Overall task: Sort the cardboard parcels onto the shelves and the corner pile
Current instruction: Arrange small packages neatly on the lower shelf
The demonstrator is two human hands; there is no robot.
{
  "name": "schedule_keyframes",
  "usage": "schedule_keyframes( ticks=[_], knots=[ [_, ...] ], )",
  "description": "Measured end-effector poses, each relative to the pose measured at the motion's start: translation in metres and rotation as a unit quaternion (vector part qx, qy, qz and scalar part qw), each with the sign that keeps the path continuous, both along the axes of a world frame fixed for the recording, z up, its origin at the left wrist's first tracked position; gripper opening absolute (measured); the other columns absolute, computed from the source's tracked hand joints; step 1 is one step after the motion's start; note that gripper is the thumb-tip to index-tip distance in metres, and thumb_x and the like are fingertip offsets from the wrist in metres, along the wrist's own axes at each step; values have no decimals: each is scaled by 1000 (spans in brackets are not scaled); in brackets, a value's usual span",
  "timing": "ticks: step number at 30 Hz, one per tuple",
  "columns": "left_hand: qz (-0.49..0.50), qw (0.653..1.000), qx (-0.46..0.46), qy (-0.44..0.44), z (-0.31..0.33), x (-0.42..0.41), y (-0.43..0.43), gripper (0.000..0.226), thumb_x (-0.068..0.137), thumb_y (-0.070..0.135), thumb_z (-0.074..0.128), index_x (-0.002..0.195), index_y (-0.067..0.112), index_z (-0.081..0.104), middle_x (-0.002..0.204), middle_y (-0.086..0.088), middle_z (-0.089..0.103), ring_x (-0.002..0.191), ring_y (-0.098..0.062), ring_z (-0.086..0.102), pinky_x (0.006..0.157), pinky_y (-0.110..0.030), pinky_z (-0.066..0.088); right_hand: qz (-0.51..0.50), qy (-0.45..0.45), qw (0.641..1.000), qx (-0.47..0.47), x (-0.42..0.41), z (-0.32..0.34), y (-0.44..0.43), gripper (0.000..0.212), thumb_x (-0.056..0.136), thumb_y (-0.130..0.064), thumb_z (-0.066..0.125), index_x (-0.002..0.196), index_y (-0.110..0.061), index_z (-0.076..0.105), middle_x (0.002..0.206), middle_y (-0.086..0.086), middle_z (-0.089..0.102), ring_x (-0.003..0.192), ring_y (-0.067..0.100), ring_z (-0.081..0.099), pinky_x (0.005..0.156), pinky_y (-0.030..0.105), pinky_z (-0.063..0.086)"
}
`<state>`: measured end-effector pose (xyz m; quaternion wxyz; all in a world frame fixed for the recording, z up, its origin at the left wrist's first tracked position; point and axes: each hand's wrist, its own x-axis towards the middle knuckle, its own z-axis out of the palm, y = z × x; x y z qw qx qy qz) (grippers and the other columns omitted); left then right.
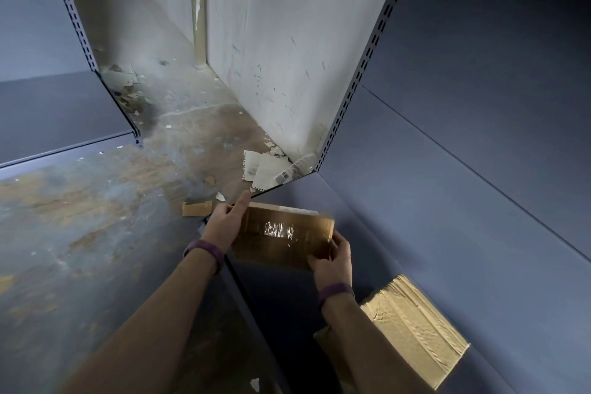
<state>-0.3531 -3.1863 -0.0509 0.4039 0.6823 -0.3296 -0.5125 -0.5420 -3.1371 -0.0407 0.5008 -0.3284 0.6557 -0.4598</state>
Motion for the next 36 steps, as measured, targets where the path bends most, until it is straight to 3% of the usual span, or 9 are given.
schedule_keyframes(
  ticks=[2,5,10,14,18,22,25,30,36],
  knots=[
    [10,1000,-16,-12,0,-2,1,35,96,45,57,102,11,55,94,-3,57,85,-18,54,75,-33,43,-1,-2,1000,-15,-1,-1,0,57,84,16,63,126,-17,44,121,3,58,107,16,57,71,18,52],
    [14,999,-21,-20,-2,-3,3,17,94,27,63,96,12,55,92,-4,58,80,-17,54,76,-34,44,9,15,999,-28,0,1,2,50,83,-7,75,121,-18,43,110,-3,58,102,15,59,74,18,51],
    [20,1000,-14,-10,-4,2,2,9,88,14,67,89,15,57,94,-7,61,86,-21,56,78,-35,43,-24,14,1000,-9,4,4,-1,28,98,-37,54,119,-21,44,103,-8,54,102,14,54,87,24,46],
    [-19,999,-20,-16,-1,5,5,24,82,-3,66,90,17,57,102,-8,62,97,-24,58,80,-30,47,-62,34,997,-20,0,4,-1,19,99,-14,56,116,-12,48,97,-7,55,99,13,55,66,12,44],
    [-54,997,-43,-28,0,5,9,40,78,-14,62,104,16,59,101,-5,61,97,-21,57,71,-24,48,-70,22,997,-18,-2,3,0,28,95,2,56,115,-14,46,105,-3,57,101,11,56,69,13,50],
    [-24,999,-25,-9,-2,4,6,9,89,9,63,87,17,59,91,-4,60,84,-19,55,76,-34,46,-62,28,998,-16,-5,-1,-1,33,92,11,55,111,-14,46,106,-2,58,108,16,58,72,15,53],
    [1,999,-34,-9,-4,3,5,16,90,23,69,82,14,58,86,-5,60,82,-20,55,77,-37,45,-52,39,998,-2,-5,-4,0,39,89,20,48,107,-15,46,114,1,58,109,16,57,65,14,54],
    [2,999,-32,-35,-5,4,9,15,84,4,72,83,13,60,89,-6,63,86,-22,58,83,-39,50,-49,57,997,6,-4,-8,-2,46,85,25,45,91,-21,47,127,10,58,112,21,59,66,16,56],
    [8,997,-59,-48,-4,2,8,12,87,10,72,83,15,62,87,-1,62,81,-16,56,70,-27,45,-42,68,997,6,-6,-7,0,33,90,15,53,107,-14,48,113,4,60,106,17,59,63,11,53]
  ],
)
